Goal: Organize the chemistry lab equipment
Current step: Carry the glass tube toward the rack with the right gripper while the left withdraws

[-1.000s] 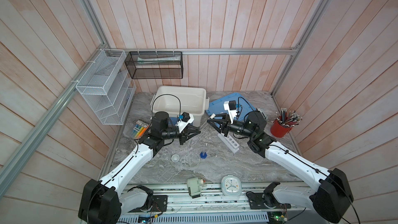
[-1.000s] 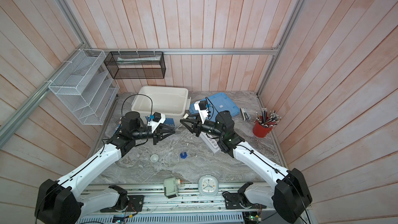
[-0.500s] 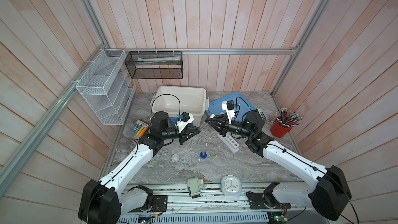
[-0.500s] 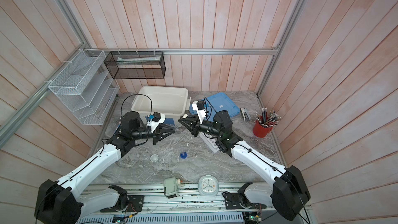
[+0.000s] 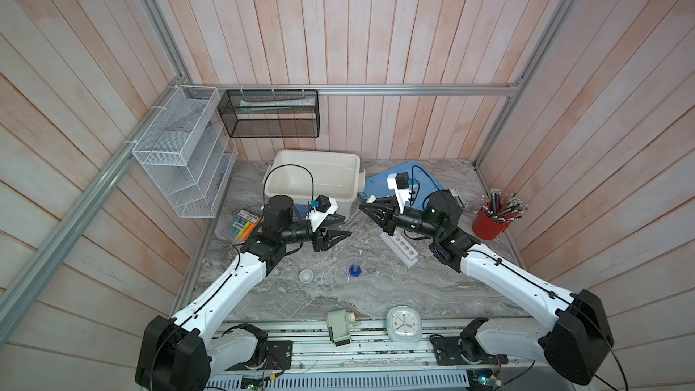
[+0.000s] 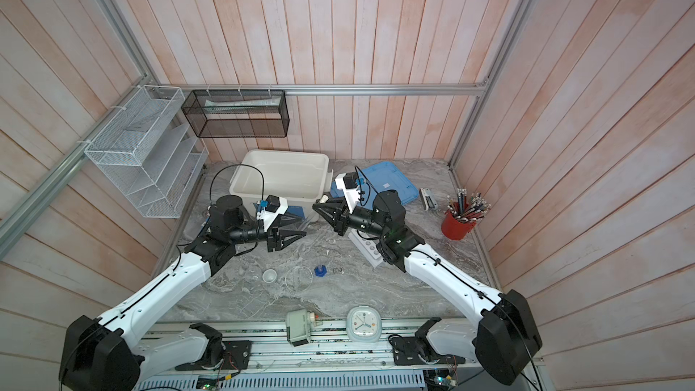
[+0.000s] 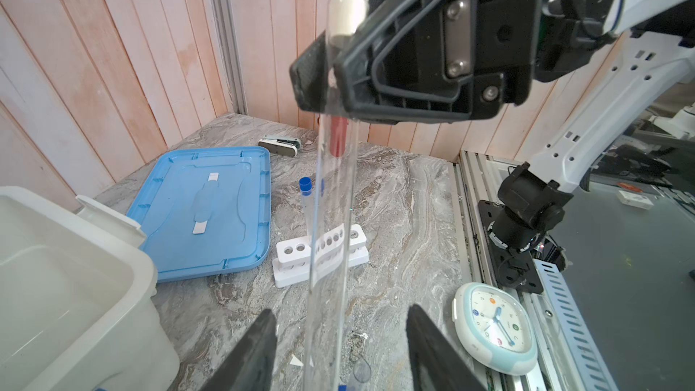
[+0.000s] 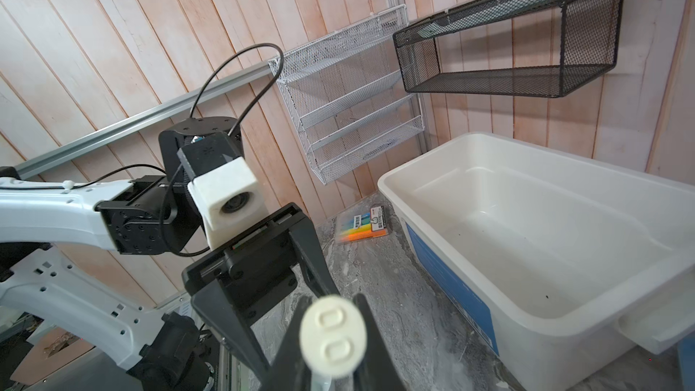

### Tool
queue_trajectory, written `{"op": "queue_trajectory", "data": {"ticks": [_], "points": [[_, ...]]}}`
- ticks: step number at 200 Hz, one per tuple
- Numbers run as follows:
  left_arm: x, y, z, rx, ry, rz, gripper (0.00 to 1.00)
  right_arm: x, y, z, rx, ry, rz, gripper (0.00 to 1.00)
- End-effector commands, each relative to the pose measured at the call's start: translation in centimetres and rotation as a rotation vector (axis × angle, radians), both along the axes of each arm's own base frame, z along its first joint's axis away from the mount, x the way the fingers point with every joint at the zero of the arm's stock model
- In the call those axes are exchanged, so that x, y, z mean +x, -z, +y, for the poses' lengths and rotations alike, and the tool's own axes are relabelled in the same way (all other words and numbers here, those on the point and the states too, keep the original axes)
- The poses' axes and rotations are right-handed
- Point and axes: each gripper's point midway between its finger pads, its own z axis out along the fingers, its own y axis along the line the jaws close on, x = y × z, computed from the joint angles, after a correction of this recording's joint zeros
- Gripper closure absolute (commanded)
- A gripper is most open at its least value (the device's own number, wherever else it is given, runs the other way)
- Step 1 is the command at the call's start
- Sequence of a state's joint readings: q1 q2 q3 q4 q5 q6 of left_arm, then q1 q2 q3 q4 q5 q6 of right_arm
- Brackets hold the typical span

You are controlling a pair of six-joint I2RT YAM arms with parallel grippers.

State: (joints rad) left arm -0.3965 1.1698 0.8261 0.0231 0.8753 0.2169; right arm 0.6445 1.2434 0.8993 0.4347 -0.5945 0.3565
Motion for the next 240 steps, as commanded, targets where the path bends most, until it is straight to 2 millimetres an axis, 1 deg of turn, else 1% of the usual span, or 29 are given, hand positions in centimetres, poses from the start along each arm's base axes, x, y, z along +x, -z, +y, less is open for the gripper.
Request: {"op": "queue_trajectory", "data": {"ticks": [1, 10, 13, 17, 33, 49, 81, 94, 104, 130, 136, 148, 157, 180, 196, 211, 226, 240], "points": [[1.2, 0.1, 0.7, 0.021, -0.096, -0.034, 0.41, 0.8, 0.1, -0.5, -0.052, 0.062, -0.005, 0.95], [1.6, 0.1, 0.9, 0.026, -0.120, -0.037, 0.41, 1.0, 0.4, -0.8, -0.075, 0.087, 0.001, 0.94], [1.6, 0.0, 1.0, 0.026, -0.126, -0.039, 0.41, 1.2, 0.9, -1.0, -0.091, 0.101, 0.009, 0.94], [1.8, 0.0, 1.1, 0.028, -0.135, -0.041, 0.40, 1.2, 0.9, -1.1, -0.098, 0.108, 0.008, 0.94], [2.5, -0.2, 1.4, 0.031, -0.183, -0.048, 0.40, 1.5, 2.1, -1.9, -0.158, 0.156, 0.019, 0.94], [3.1, -0.4, 1.9, 0.037, -0.232, -0.061, 0.40, 1.6, 2.7, -2.8, -0.196, 0.200, 0.028, 0.94], [4.7, -1.7, 3.7, 0.011, -0.390, -0.114, 0.38, 1.9, 4.3, -5.0, -0.284, 0.312, 0.051, 0.94], [5.5, -2.0, 4.7, 0.004, -0.469, -0.124, 0.36, 2.0, 4.8, -6.1, -0.306, 0.362, 0.056, 0.94], [6.2, -2.1, 5.4, 0.002, -0.531, -0.120, 0.32, 2.0, 5.1, -6.8, -0.319, 0.391, 0.059, 0.94], [7.2, -2.3, 6.4, 0.003, -0.611, -0.100, 0.27, 1.8, 6.4, -8.4, -0.366, 0.455, 0.072, 0.94], [7.4, -2.2, 6.6, 0.000, -0.632, -0.089, 0.21, 1.9, 6.7, -8.8, -0.380, 0.475, 0.078, 0.94], [8.0, -2.1, 7.0, -0.004, -0.669, -0.064, 0.16, 2.1, 7.5, -9.7, -0.412, 0.520, 0.089, 0.95], [8.4, -1.9, 7.3, -0.002, -0.697, -0.040, 0.15, 2.3, 8.1, -10.5, -0.435, 0.558, 0.099, 0.95], [9.8, -1.6, 8.3, 0.015, -0.781, 0.006, 0.15, 2.4, 9.2, -11.7, -0.471, 0.612, 0.105, 0.95], [10.7, -1.8, 9.7, 0.029, -0.873, 0.001, 0.15, 2.7, 10.0, -12.6, -0.490, 0.657, 0.114, 0.95], [11.0, -2.6, 11.1, 0.031, -0.949, -0.034, 0.15, 3.2, 10.8, -13.7, -0.516, 0.723, 0.127, 0.95], [10.8, -3.7, 12.3, 0.011, -1.012, -0.081, 0.15, 3.6, 11.3, -14.4, -0.531, 0.761, 0.132, 0.95], [10.3, -5.4, 13.1, -0.030, -1.041, -0.127, 0.15, 3.8, 11.6, -15.1, -0.535, 0.802, 0.136, 0.95]]}}
